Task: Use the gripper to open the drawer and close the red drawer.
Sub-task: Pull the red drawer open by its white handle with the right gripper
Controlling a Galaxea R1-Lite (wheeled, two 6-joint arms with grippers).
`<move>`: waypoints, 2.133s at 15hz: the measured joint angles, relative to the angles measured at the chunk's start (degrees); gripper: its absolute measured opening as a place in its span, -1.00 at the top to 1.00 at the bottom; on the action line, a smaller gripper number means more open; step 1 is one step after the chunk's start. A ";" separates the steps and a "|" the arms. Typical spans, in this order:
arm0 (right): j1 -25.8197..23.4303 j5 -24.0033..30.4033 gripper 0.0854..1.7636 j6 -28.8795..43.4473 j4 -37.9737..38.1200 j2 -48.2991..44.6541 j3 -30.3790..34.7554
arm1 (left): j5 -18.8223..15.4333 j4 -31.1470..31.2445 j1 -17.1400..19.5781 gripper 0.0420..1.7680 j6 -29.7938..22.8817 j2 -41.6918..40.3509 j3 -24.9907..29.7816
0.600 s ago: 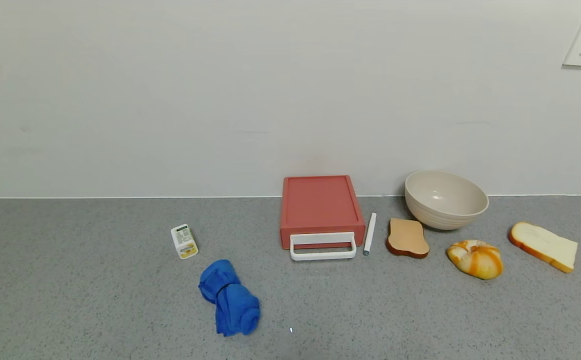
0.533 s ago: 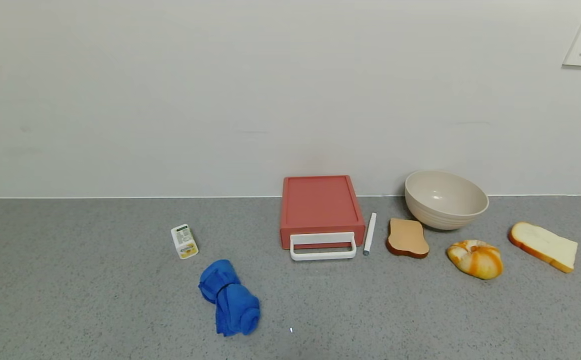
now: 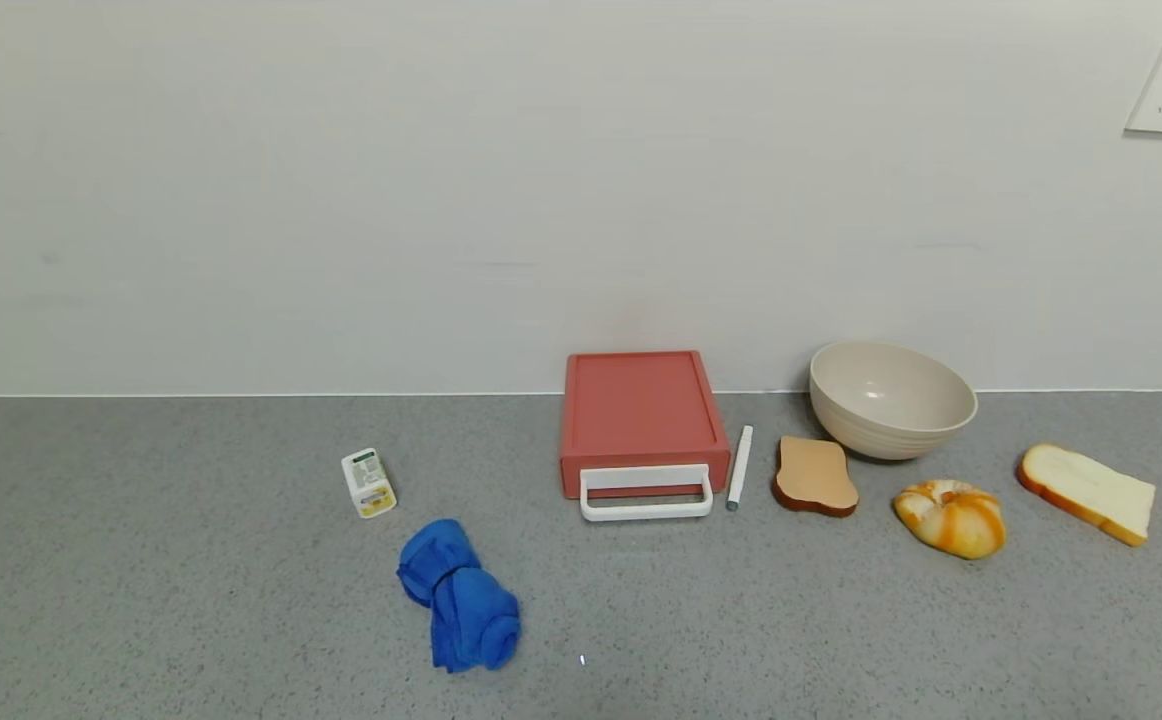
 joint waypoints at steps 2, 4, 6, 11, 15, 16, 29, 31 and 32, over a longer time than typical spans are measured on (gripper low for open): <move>1.97 0.04 -0.94 -0.02 -0.90 11.07 -7.68 | 0.02 0.00 0.00 -0.94 0.11 0.00 0.00; 3.55 0.45 -0.94 -0.02 -1.73 21.25 -14.43 | 0.02 0.00 0.00 -0.94 0.17 0.00 0.00; 4.68 2.71 -0.94 -0.04 -2.51 31.15 -21.31 | 0.07 0.02 0.00 -0.94 0.16 0.00 0.00; 8.40 6.29 -0.94 0.06 -2.28 52.04 -37.12 | 0.07 0.02 0.00 -0.94 0.07 0.00 0.00; 15.21 6.24 -0.94 0.39 -2.28 64.99 -47.30 | 0.13 0.02 0.00 -0.94 -0.02 -0.02 0.00; 16.64 6.23 -0.94 0.41 -2.21 67.80 -49.60 | 0.13 0.00 0.00 -0.94 -0.04 -0.02 0.00; 27.70 6.18 -0.94 1.49 15.32 85.40 -68.79 | 0.05 0.00 0.00 -0.94 0.22 0.00 0.00; 29.05 5.99 -0.94 2.11 21.04 87.43 -73.03 | 0.05 0.02 0.00 -0.94 0.22 0.00 0.00; 29.84 5.90 -0.94 2.38 23.32 88.66 -74.95 | 0.07 0.00 0.00 -0.94 0.24 0.00 0.00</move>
